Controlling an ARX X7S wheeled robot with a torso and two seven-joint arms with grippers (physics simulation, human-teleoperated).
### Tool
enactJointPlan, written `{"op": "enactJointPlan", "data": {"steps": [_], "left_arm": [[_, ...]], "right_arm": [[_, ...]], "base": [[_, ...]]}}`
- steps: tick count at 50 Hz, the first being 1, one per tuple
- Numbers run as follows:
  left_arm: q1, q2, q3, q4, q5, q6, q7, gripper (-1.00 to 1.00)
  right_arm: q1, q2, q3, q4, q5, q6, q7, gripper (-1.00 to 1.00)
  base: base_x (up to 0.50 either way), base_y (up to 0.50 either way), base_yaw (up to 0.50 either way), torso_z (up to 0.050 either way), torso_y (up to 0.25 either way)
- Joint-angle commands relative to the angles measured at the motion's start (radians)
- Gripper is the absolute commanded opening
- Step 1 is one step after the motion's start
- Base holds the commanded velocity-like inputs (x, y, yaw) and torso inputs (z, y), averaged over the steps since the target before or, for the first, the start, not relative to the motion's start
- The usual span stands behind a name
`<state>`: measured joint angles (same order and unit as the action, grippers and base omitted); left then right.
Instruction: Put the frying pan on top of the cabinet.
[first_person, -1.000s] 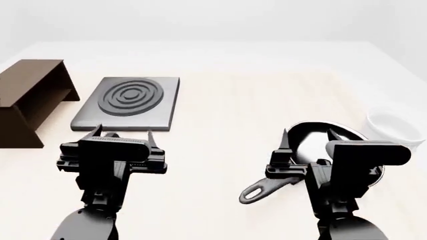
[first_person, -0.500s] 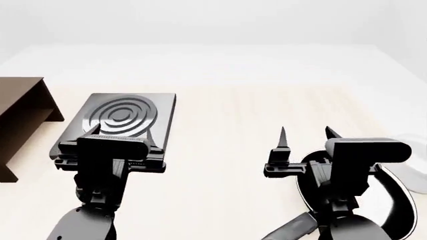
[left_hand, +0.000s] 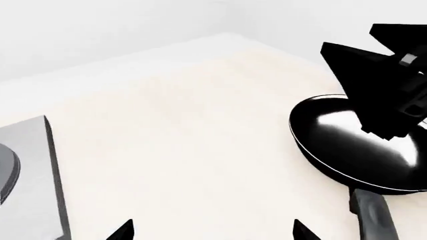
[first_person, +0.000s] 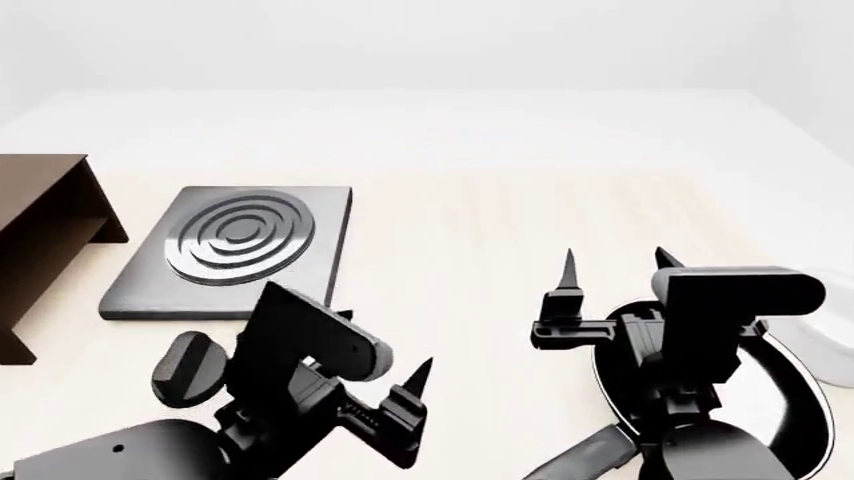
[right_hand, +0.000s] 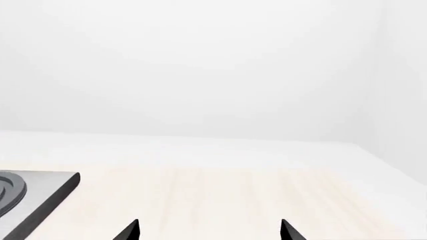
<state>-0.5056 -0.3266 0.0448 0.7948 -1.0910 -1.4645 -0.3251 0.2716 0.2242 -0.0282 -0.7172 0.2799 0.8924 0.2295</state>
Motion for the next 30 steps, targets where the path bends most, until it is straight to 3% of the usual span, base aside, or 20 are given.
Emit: {"op": "enactJointPlan", "data": {"steps": [1, 13, 30], "left_arm": [[-0.097, -0.073, 0.096, -0.069, -0.376, -0.083, -0.196, 1.0], [-0.156, -0.047, 0.216, -0.115, -0.512, -0.052, -0.285, 1.0], [-0.187, 0.009, 0.309, -0.17, -0.453, -0.001, -0.258, 1.0]], "right_arm": [[0.004, 0.005, 0.0, 0.002, 0.007, 0.0, 0.005, 1.0], [0.015, 0.007, -0.015, 0.01, 0.012, 0.001, 0.008, 1.0], [0.014, 0.009, -0.023, 0.022, 0.018, -0.014, 0.015, 1.0]], "base": [[0.0, 0.0, 0.0, 0.0, 0.0], [0.0, 0.0, 0.0, 0.0, 0.0], [0.0, 0.0, 0.0, 0.0, 0.0]]}}
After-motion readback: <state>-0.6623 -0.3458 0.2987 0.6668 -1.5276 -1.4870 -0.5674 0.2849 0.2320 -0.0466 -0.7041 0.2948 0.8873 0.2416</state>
